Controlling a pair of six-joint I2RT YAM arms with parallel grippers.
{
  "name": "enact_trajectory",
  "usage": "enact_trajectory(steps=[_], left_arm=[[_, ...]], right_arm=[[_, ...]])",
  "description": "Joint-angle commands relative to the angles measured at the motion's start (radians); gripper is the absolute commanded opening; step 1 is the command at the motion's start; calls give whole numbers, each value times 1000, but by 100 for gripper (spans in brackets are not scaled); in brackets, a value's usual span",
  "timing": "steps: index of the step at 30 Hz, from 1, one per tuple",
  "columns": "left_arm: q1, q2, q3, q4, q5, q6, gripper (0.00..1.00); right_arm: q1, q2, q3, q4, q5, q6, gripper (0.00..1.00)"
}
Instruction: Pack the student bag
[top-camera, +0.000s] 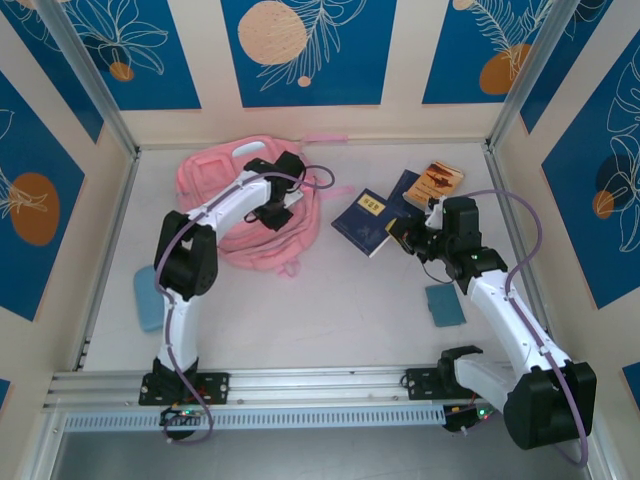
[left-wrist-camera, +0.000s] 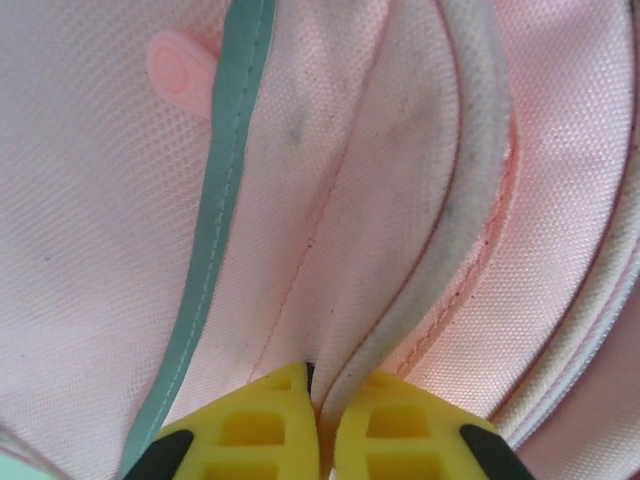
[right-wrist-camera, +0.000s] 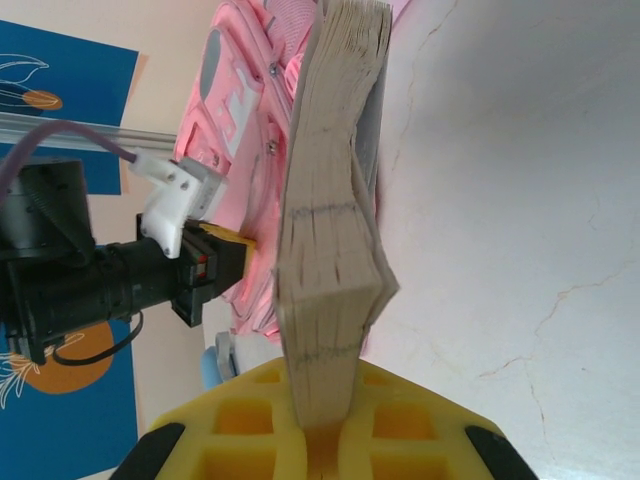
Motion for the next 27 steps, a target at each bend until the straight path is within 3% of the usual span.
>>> enact_trajectory(steps=[1,6,10,16,27], left_arm=[[-10,-120,16,23,-21,-39,3],[-22,-227,38,45,46,-79,1],[-25,-310,46,100,32,-145,1],[-29,-421,28,231,108,-228,1],[-49,-461,11,316,247,-324,0]], right_arm=[[5,-37,3,-8,16,-6,0],[6,-70,0,-30,13,-21,0],[8,-106,-4,-15,-28,-37,0],[16,-104,-53,122,-178,48,0],[175,63,-43,348,-147,167,0]])
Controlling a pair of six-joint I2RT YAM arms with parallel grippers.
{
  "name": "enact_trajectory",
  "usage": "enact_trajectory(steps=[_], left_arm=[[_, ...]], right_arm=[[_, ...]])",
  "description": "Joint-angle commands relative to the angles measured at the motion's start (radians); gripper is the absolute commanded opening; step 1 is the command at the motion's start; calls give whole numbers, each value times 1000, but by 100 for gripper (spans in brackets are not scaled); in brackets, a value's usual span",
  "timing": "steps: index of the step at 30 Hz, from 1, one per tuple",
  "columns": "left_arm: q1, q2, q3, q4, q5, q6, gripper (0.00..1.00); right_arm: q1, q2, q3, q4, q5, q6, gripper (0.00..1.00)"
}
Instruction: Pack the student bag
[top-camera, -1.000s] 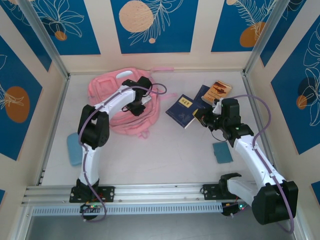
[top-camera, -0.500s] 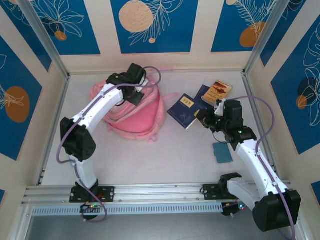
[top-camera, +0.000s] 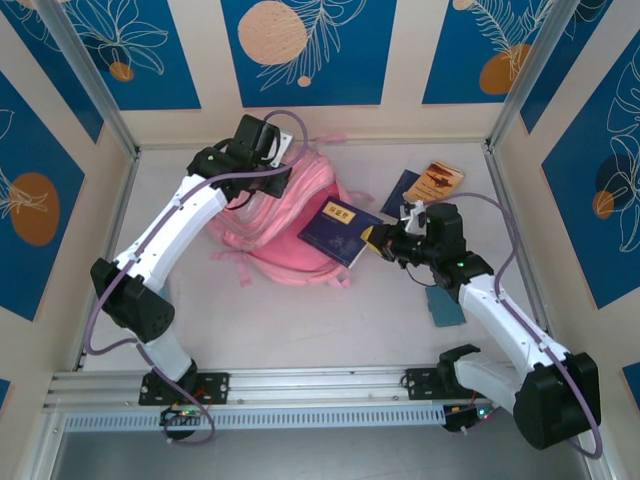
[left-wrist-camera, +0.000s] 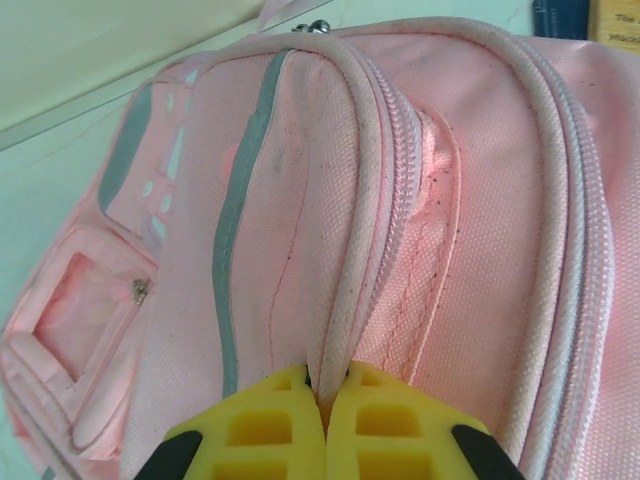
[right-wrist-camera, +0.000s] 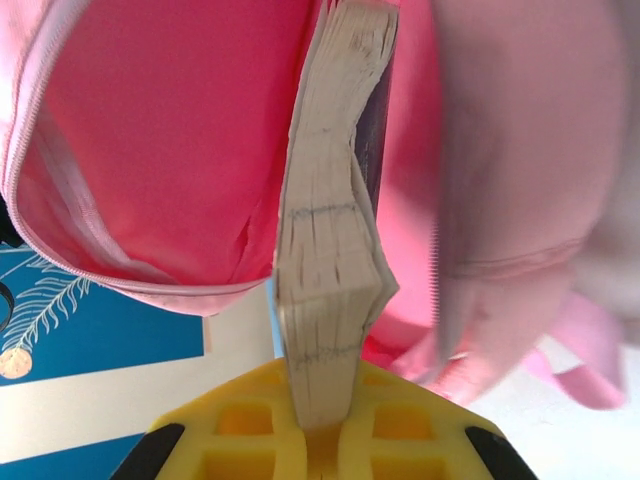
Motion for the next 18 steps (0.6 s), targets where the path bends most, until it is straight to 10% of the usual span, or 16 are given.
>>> enact_trajectory(steps=[1,18], left_arm=[[-19,-61,15,140,68,-50,0],[-29,-77,-1,163,88,-120,0]], right_arm=[[41,61,38,153,-6,56,0],[221,717,367,585,222,252,0]])
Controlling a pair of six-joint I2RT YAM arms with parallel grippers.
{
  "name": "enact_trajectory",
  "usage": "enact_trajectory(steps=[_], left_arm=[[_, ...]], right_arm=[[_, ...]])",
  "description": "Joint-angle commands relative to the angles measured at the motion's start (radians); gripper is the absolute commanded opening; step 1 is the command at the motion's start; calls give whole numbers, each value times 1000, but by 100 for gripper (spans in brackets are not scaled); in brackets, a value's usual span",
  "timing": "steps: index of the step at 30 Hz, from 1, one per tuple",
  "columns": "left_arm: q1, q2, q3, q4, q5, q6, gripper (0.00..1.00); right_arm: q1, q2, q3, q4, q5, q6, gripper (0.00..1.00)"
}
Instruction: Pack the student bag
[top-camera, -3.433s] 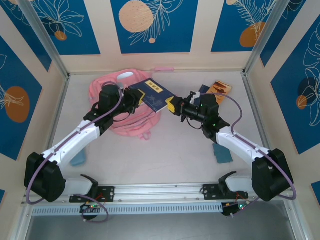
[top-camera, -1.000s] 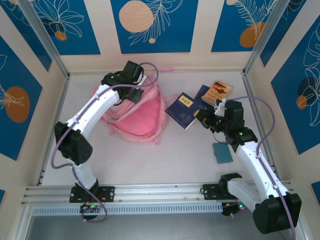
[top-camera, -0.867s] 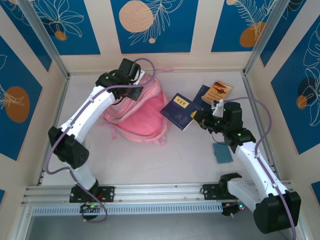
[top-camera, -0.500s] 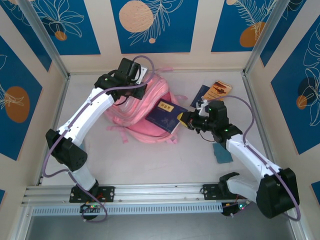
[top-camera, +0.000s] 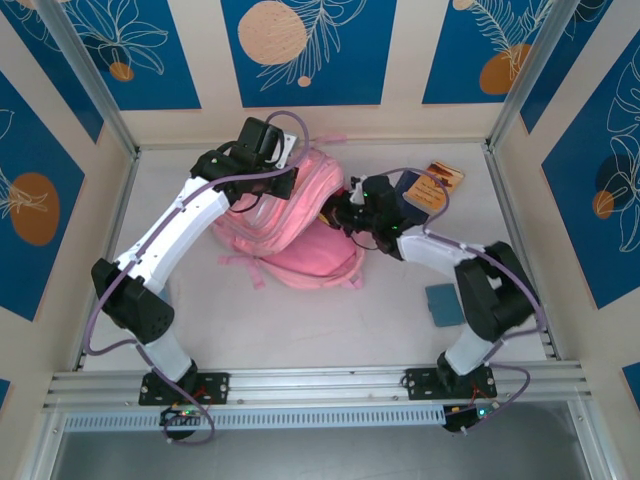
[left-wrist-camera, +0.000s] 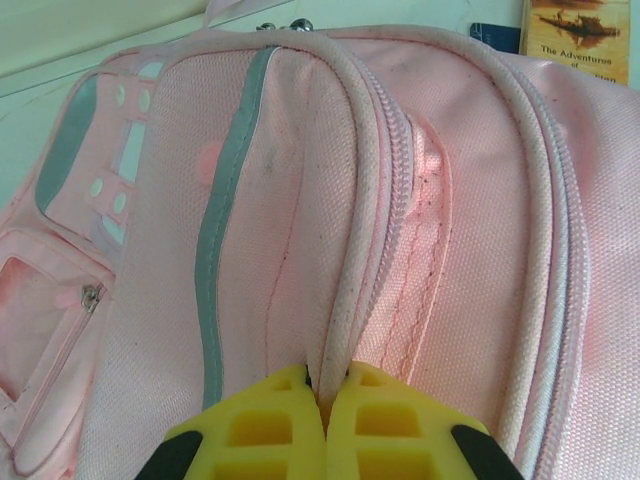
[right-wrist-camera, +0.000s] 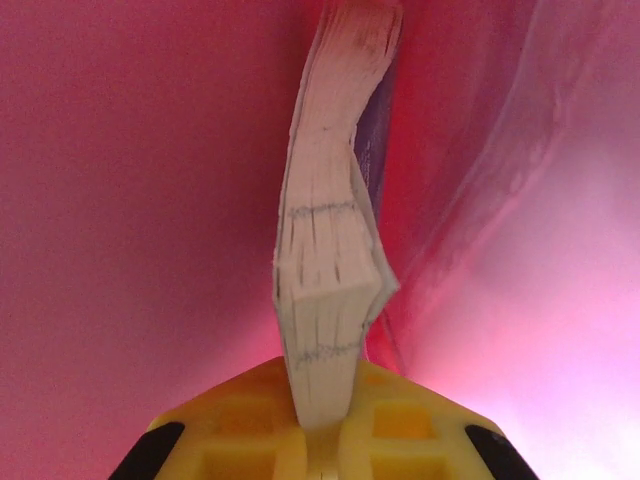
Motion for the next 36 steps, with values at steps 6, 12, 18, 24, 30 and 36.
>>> enact_trajectory(steps=[6,12,18,24,30,36], left_arm=[[-9,-48,19,118,2,-28,0],[-7,-32,16,109,5,-29,0],[-3,-28,-7,111,-9,-30,0],[8,-25,-46,115,-28,-30,0],[30,-43,-125,137,-58,-35,0],[73,-100,-245,135,-8,21,0]], right_arm=[[75,247,154,169,218,122,0],[70,355,211,136,152,164,5],[52,293,136,107,41,146,53],[45,74,-10,-25,9,127,61],[63,-193,-133,-266,53,110,55],[19,-356,-154,-682,162,-153,54]])
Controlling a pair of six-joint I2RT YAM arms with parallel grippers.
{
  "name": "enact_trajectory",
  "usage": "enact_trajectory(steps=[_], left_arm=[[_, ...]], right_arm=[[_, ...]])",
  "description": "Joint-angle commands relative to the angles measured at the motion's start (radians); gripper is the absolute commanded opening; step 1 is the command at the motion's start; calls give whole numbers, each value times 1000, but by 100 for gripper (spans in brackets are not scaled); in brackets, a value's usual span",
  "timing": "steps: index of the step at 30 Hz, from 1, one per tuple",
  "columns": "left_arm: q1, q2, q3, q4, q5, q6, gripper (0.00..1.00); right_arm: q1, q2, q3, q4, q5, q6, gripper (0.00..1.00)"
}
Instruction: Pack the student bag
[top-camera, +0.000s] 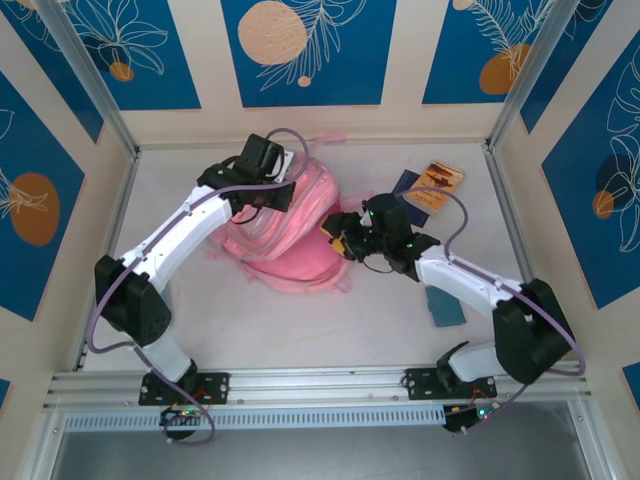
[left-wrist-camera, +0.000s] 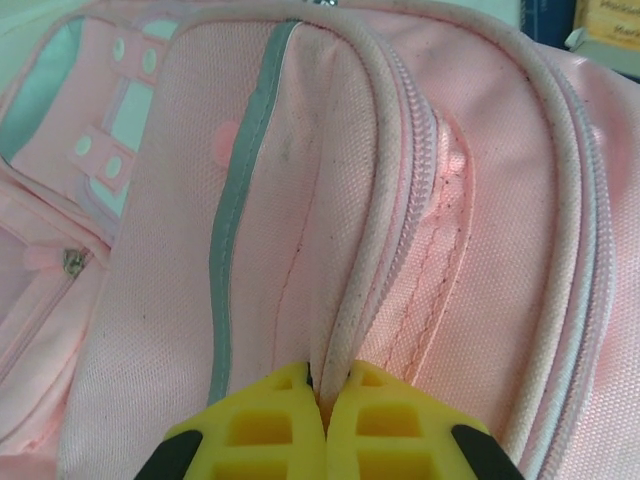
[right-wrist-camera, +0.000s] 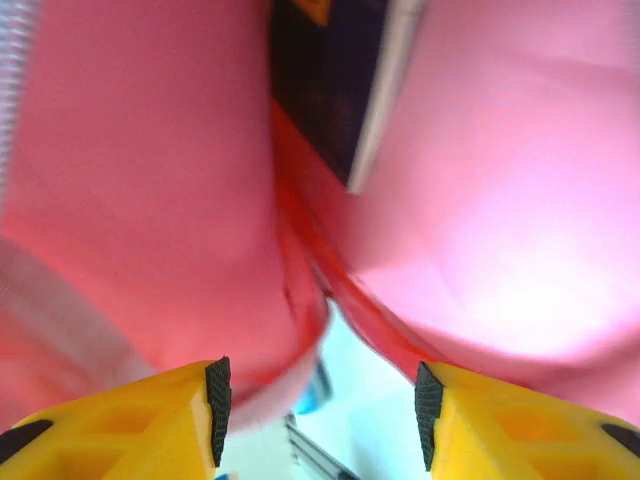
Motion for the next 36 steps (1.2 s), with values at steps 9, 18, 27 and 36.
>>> enact_trajectory(steps=[9,18,27,36], left_arm=[[61,-221,-312,52,8,-57,36],[73,-280,-350,-25,-174,-213,85],[99,-318,-399,3,-132,-261,100],[104,-306,-392,-4,-105,-273,100]], right_arm=[[-224,82,272,-666,225,-569,71],[-328,473,615,-727,420,-675,72],[-369,797,936,-830,428,-687,68],[-382,989,1137,-963,441,-703,64]])
